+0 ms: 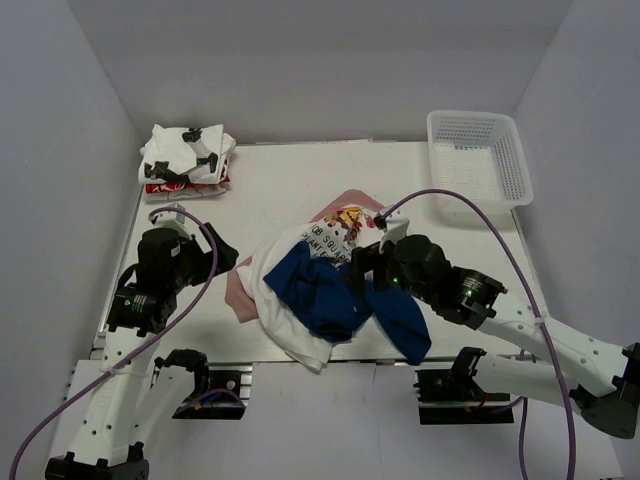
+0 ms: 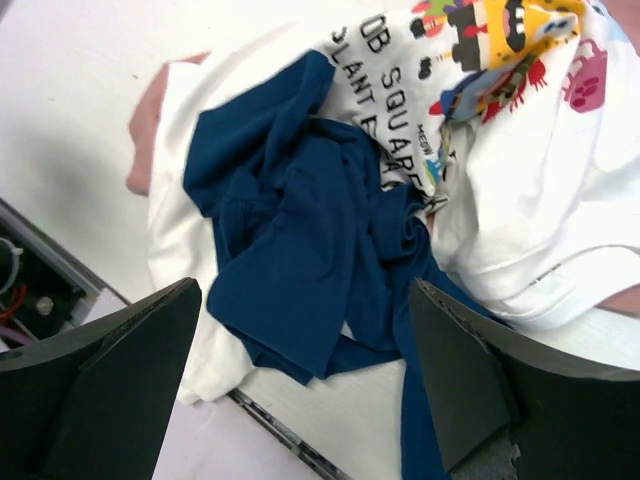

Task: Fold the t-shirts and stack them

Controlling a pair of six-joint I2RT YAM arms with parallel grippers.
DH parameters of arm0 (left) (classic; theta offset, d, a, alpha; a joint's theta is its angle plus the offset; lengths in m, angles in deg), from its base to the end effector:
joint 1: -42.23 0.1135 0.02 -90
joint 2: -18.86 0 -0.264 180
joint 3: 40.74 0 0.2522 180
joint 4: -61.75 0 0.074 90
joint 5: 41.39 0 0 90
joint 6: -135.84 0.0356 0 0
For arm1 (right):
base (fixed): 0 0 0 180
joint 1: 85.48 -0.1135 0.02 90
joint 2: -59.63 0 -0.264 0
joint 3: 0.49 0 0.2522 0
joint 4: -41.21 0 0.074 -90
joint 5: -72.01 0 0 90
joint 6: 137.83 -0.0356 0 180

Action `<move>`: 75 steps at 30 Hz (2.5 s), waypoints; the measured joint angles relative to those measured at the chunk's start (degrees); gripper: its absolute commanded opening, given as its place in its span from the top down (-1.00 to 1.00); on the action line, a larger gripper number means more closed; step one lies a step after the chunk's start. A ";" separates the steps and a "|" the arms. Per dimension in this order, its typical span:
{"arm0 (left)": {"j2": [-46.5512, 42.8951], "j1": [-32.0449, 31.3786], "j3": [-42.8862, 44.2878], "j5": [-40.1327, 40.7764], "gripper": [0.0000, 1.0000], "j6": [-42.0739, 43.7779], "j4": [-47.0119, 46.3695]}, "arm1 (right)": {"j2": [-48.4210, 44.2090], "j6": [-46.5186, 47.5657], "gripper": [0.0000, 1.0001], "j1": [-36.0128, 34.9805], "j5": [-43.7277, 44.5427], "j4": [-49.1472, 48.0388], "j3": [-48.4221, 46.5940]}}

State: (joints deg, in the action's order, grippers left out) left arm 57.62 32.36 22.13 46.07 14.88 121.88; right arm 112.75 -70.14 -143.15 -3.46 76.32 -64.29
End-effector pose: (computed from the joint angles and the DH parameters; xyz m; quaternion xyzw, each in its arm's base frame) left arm 0.1307 -0.0243 0.3174 -0.1531 0.8777 -0.1768 0.4183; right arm 0.1189 0.1711 0.3266 -0.1880 0.8154 0.2637 0.4799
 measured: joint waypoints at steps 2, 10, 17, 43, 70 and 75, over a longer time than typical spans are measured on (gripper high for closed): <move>0.00 0.00 0.00 0.24 -1.00 0.00 0.00 | 0.35 0.35 -0.80 0.02 0.61 0.63 -0.02; 0.07 0.00 0.00 0.39 -1.00 -0.02 0.00 | 15.65 1.88 -0.80 -1.77 -6.69 1.84 -1.51; 0.07 0.00 0.00 0.46 -1.00 -0.02 0.02 | 35.65 -3.69 0.14 -5.49 -1.90 7.85 -8.90; 12.55 0.00 -0.92 -1.51 -1.00 -1.84 -1.42 | 19.58 22.73 1.00 17.59 37.13 -12.72 -43.36; 15.47 0.00 -0.94 -2.49 -1.00 -2.01 -1.81 | 62.60 23.63 -0.81 52.11 5.14 3.56 -61.88; 16.15 0.00 -0.94 -3.28 -1.00 -1.99 -1.86 | 34.93 17.29 -0.81 45.40 -10.40 1.99 -32.70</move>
State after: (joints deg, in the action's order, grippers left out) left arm 73.77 32.36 21.19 42.79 12.89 120.02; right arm 147.68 -52.85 -97.75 -13.87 78.30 -96.99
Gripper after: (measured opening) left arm 0.997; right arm 0.904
